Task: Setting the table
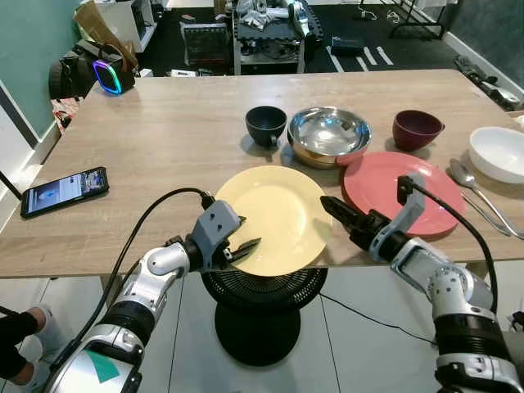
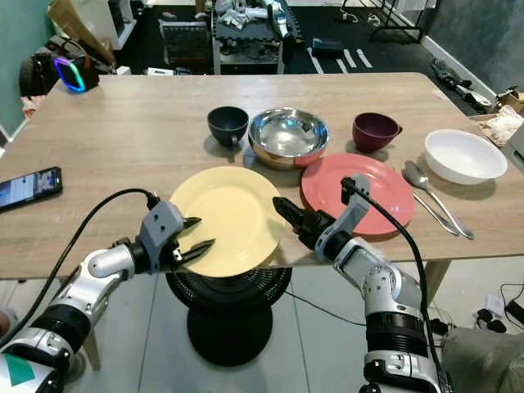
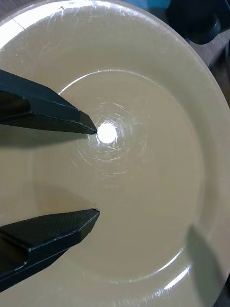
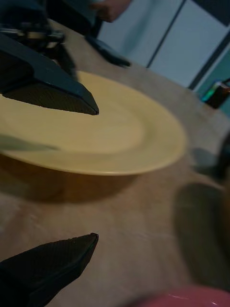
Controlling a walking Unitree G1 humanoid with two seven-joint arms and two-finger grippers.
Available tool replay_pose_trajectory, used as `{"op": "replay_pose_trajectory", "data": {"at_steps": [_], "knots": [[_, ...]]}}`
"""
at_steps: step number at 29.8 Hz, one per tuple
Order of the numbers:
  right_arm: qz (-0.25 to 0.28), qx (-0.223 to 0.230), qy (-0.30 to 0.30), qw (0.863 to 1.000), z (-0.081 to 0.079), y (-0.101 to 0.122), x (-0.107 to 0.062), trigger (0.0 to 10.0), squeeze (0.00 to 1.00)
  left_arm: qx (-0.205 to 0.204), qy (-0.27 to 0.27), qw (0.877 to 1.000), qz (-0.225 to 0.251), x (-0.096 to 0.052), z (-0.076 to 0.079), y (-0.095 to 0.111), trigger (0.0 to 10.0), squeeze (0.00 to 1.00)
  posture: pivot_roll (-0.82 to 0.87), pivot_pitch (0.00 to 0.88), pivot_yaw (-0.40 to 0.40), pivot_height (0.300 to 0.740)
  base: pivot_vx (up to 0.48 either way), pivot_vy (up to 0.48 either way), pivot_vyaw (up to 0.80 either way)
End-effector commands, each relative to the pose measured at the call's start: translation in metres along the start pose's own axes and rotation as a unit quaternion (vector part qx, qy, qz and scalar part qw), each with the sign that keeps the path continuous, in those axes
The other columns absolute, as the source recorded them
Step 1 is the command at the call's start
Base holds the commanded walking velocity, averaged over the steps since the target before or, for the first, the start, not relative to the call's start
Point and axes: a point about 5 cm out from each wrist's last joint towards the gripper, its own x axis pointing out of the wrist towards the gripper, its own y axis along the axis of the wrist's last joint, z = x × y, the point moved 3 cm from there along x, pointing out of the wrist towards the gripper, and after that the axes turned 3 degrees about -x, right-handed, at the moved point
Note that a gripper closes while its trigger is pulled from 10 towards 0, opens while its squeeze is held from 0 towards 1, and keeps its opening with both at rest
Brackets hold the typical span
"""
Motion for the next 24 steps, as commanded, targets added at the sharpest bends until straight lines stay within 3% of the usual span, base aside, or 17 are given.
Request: {"op": "replay_pose_trajectory", "data": {"at_steps": [1, 10, 11, 13, 14, 15, 17, 19, 20, 24], "knots": [[-0.025, 0.006, 0.002, 1.000, 0.001, -0.016, 0.001, 10.0, 0.00, -0.050, -0.045, 0.992, -0.110, -0.018, 0.031, -0.057, 10.0, 0.00, -0.12, 0.155, 0.089, 0.740, 0.000, 0.000, 0.00], [-0.090, 0.062, 0.115, 0.987, -0.040, -0.052, 0.003, 10.0, 0.00, -0.050, -0.042, 0.992, -0.111, -0.020, 0.030, -0.058, 10.0, 0.00, -0.11, 0.158, 0.087, 0.740, 0.000, 0.000, 0.00], [-0.094, 0.071, 0.132, 0.984, -0.048, -0.056, 0.004, 7.5, 0.00, -0.051, -0.042, 0.992, -0.111, -0.020, 0.030, -0.058, 10.0, 0.00, -0.11, 0.157, 0.085, 0.740, 0.000, 0.000, 0.00], [-0.097, 0.077, 0.143, 0.982, -0.054, -0.058, 0.005, 7.5, 0.00, -0.051, -0.042, 0.992, -0.111, -0.020, 0.030, -0.058, 10.0, 0.00, -0.11, 0.157, 0.085, 0.740, 0.000, 0.000, 0.00], [-0.101, 0.075, 0.147, 0.981, -0.059, -0.063, 0.007, 4.6, 0.00, -0.051, -0.042, 0.992, -0.111, -0.020, 0.031, -0.058, 10.0, 0.00, -0.11, 0.157, 0.084, 0.740, 0.000, 0.000, 0.00], [-0.101, 0.075, 0.147, 0.981, -0.059, -0.063, 0.007, 4.6, 0.00, -0.051, -0.042, 0.992, -0.111, -0.020, 0.031, -0.058, 10.0, 0.00, -0.11, 0.157, 0.084, 0.740, 0.000, 0.000, 0.00], [-0.103, 0.068, 0.147, 0.981, -0.067, -0.071, 0.012, 2.9, 0.00, -0.052, -0.042, 0.992, -0.110, -0.020, 0.031, -0.058, 10.0, 0.00, -0.11, 0.155, 0.083, 0.740, 0.000, 0.000, 0.00], [-0.103, 0.065, 0.143, 0.982, -0.069, -0.074, 0.013, 2.9, 0.00, -0.052, -0.042, 0.992, -0.110, -0.020, 0.031, -0.058, 10.0, 0.00, -0.11, 0.155, 0.083, 0.740, 0.000, 0.000, 0.00], [-0.099, 0.063, 0.137, 0.984, -0.070, -0.076, 0.016, 0.0, 0.00, -0.052, -0.042, 0.992, -0.109, -0.019, 0.031, -0.057, 10.0, 0.00, -0.11, 0.154, 0.084, 0.740, 0.000, 0.000, 0.00], [-0.077, 0.061, 0.108, 0.989, -0.072, -0.078, 0.024, 0.0, 0.00, -0.052, -0.043, 0.992, -0.109, -0.020, 0.031, -0.057, 10.0, 0.00, -0.11, 0.151, 0.084, 0.740, 0.000, 0.000, 0.00]]}}
